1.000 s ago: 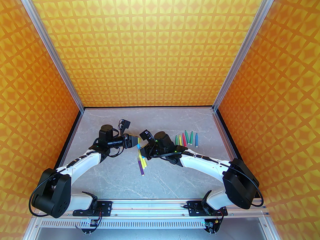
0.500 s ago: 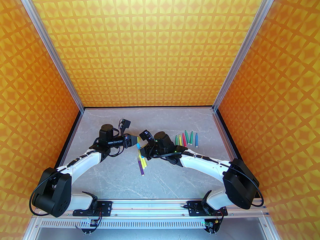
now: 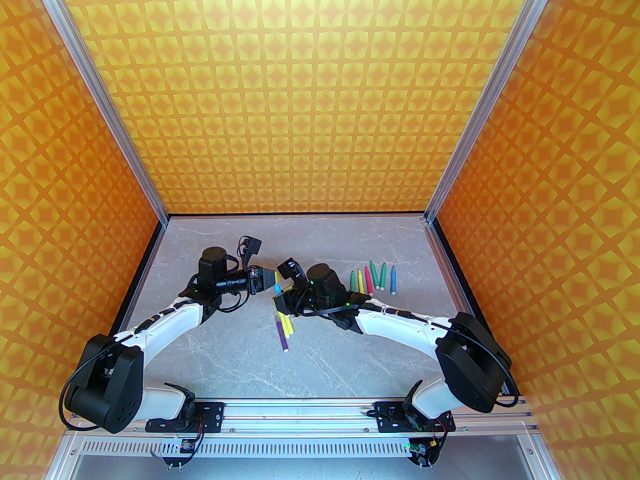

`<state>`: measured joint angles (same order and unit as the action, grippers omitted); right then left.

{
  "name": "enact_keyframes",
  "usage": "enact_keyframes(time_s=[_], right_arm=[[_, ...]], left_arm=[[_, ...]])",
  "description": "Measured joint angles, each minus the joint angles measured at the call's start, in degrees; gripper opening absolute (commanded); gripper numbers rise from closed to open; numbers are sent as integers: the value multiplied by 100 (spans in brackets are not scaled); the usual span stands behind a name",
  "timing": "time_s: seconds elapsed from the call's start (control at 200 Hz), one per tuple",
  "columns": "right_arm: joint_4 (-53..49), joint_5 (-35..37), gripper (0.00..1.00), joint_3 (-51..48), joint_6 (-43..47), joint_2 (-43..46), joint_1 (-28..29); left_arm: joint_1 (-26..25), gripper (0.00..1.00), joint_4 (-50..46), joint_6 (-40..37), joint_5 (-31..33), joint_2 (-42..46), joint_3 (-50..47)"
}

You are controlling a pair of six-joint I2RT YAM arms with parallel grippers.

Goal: Open the pen caps

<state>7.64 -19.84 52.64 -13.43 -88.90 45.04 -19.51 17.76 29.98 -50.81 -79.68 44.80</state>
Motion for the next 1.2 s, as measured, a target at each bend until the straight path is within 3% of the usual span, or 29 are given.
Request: enact_keyframes(time_s=[0.08, 0.42, 0.735, 0.935, 1.2], right_arm=[[52, -72, 15, -11, -2, -4, 13], [321, -79, 0, -284, -20, 133, 22], [828, 0, 0, -826, -90, 470, 15], [455, -15, 0, -1545, -96, 619, 22], [337, 111, 0, -1840, -140, 855, 22]], left_arm=[[0, 3, 50, 13, 2, 0, 0], [-13, 0, 140, 127, -76, -50, 0], [-33, 0, 264, 372, -192, -116, -26], [446, 0, 651, 531, 315, 184, -87], [507, 0, 446, 494, 560, 415, -109]])
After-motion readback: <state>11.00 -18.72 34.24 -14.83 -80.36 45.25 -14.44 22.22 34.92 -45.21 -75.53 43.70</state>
